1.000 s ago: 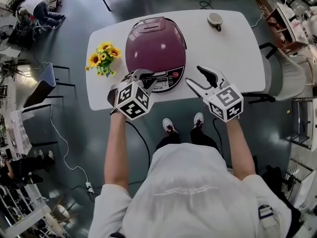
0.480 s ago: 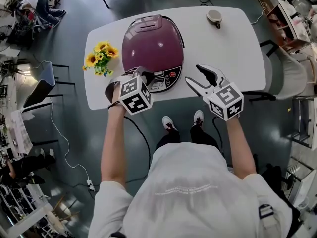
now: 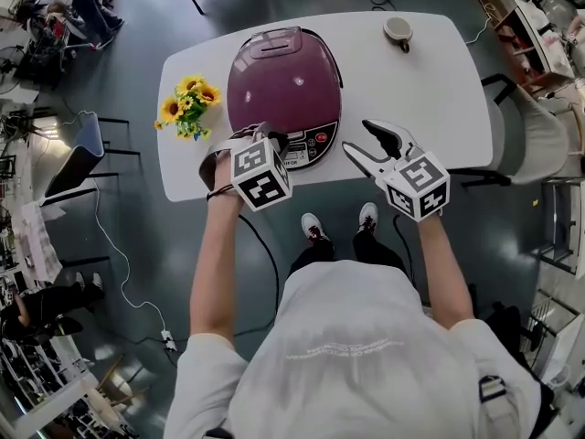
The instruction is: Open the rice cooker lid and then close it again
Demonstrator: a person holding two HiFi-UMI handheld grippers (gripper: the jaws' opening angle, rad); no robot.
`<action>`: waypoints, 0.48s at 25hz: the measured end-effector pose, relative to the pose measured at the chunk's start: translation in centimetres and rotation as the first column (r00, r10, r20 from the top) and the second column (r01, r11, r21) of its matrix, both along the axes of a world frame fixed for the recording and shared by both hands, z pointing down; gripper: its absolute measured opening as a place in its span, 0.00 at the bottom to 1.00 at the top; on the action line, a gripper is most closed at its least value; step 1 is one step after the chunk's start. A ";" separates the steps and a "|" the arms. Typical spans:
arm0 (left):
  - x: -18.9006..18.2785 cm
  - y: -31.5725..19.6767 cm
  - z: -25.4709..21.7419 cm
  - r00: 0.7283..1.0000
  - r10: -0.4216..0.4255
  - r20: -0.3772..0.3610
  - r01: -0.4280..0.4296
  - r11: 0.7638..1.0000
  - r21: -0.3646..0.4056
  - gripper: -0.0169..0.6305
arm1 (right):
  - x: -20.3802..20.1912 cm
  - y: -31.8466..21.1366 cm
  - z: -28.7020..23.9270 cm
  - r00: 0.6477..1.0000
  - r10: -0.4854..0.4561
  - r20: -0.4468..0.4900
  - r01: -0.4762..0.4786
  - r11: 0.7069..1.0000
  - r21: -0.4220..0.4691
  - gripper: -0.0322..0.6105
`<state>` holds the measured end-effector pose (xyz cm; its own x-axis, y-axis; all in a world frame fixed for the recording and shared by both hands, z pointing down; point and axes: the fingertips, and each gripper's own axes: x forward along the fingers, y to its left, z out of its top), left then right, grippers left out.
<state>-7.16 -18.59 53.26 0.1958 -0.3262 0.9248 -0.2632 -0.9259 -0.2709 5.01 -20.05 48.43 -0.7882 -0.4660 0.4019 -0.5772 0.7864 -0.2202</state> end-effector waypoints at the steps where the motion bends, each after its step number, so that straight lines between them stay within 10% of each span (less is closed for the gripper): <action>1: 0.0 0.0 0.1 1.000 -0.010 -0.004 0.010 1.000 -0.004 0.07 | -0.1 0.0 0.0 1.000 -0.001 0.002 0.001 1.000 0.000 0.45; 12: 0.0 -0.2 0.1 0.998 -0.065 0.004 0.065 0.997 -0.037 0.07 | 0.4 -0.2 -0.1 1.000 0.009 0.010 -0.009 1.000 -0.003 0.45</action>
